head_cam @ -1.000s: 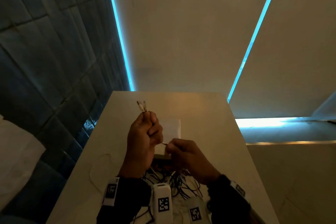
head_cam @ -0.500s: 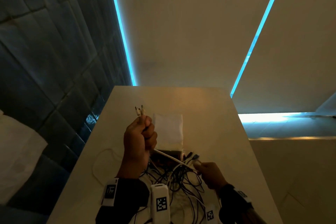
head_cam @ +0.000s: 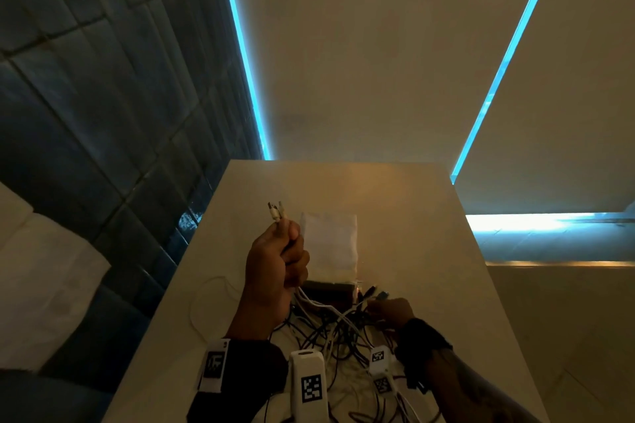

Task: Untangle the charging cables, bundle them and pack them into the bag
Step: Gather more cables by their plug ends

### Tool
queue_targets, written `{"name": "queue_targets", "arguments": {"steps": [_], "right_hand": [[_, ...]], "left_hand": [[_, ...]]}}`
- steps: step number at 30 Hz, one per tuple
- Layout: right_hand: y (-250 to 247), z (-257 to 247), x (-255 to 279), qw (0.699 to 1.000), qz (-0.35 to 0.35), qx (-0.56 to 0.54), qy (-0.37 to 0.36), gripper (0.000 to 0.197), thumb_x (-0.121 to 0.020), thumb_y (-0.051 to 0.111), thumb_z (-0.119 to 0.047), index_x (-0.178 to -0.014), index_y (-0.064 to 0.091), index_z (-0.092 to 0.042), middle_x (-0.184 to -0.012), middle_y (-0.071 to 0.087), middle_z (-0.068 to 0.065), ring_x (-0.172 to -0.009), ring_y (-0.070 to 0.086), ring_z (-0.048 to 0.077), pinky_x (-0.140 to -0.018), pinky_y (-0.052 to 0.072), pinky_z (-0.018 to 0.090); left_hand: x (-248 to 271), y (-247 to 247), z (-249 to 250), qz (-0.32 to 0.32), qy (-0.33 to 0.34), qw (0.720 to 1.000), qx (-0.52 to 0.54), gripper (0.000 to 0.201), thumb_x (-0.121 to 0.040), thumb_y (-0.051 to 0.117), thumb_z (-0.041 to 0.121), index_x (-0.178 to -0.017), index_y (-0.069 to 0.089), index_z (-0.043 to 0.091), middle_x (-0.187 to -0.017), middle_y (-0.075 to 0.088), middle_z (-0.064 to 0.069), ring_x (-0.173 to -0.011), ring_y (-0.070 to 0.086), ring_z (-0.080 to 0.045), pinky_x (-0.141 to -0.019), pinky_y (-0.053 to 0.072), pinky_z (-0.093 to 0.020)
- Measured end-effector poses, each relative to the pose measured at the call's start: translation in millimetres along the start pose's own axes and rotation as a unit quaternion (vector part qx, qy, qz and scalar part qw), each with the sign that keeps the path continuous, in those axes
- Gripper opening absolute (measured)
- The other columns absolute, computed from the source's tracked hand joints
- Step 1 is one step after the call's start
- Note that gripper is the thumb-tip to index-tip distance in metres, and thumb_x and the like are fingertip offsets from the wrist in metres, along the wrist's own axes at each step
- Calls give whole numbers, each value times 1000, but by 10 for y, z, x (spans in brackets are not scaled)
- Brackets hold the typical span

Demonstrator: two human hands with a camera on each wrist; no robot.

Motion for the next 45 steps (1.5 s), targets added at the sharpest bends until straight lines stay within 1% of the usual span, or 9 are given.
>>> {"name": "queue_targets", "arguments": {"steps": [4, 8, 12, 20, 26, 30, 34, 38, 45], "right_hand": [[-59, -18, 18, 996, 47, -77, -3, 14, -86, 64, -9, -75, 63, -1, -78, 63, 13, -62, 58, 21, -57, 47, 31], [-145, -356, 258, 971, 78, -194, -118, 13, -90, 58, -6, -78, 62, -1, -78, 65, 16, -65, 59, 26, -59, 44, 31], [-153, -916, 747, 933, 39, -232, -270, 15, -95, 53, -6, -87, 60, 5, -77, 66, 21, -67, 65, 28, -67, 53, 36], [153, -1734, 1771, 886, -79, -138, -436, 17, -95, 56, -12, -88, 58, 3, -59, 53, 12, -48, 49, 24, -48, 45, 32], [332, -1879, 2098, 879, -95, -61, -462, 20, -96, 54, -15, -92, 61, 3, -61, 59, 8, -43, 50, 17, -43, 45, 27], [350, -1881, 2132, 880, -89, -42, -465, 25, -95, 56, -22, -89, 62, 2, -60, 61, 9, -41, 50, 14, -42, 43, 23], [414, -1797, 2092, 882, -114, -13, -457, 27, -97, 54, -19, -84, 63, 4, -54, 54, 4, -41, 45, 7, -46, 41, 21], [475, -1786, 2112, 869, -122, -9, -479, 25, -97, 54, -16, -82, 66, 1, -52, 49, -7, -43, 38, 3, -47, 34, 16], [543, -1696, 2020, 871, -124, 23, -475, 28, -98, 52, -17, -74, 62, -8, -49, 47, -12, -47, 39, 1, -51, 34, 15]], "left_hand": [[3, -10, -26, 3, -3, 1000, -19, 35, -103, 29, 25, -74, 45, 12, -48, 28, 6, -36, 17, -5, -37, 16, -14], [-26, -20, -62, 15, -6, 999, -47, 36, -103, 30, 25, -75, 48, 12, -48, 29, 7, -36, 17, -5, -38, 13, -16], [-65, 3, -97, 15, -2, 997, -74, 33, -103, 31, 24, -81, 51, 9, -49, 29, 7, -36, 18, -5, -36, 16, -15], [-118, 59, -62, 41, 41, 977, -205, 30, -102, 35, 27, -106, 58, 8, -43, 30, 9, -36, 21, -4, -38, 20, -19], [-68, 153, 0, 33, 71, 959, -274, 27, -99, 42, 32, -103, 65, 19, -49, 33, 4, -38, 27, -6, -39, 26, -21], [-30, 150, 60, 56, 108, 943, -309, 25, -98, 45, 32, -87, 65, 23, -51, 47, 10, -44, 37, -7, -43, 32, -19], [-7, 70, 96, 92, 110, 956, -257, 30, -100, 41, 30, -81, 59, 17, -50, 36, 7, -47, 31, -11, -45, 29, -23], [-12, 51, 74, 99, 96, 960, -244, 37, -102, 35, 34, -78, 58, 17, -62, 42, -6, -58, 42, -21, -55, 39, -31], [10, 45, 94, 87, 104, 977, -166, 36, -103, 31, 23, -72, 46, 14, -69, 48, -3, -68, 47, -19, -66, 42, -32]]}}
Point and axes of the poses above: each hand's wrist, its own x-axis away from the middle knuckle, its own y-axis out of the palm, z = x × y, the point moved 8 cm from there along -x, towards the middle knuckle
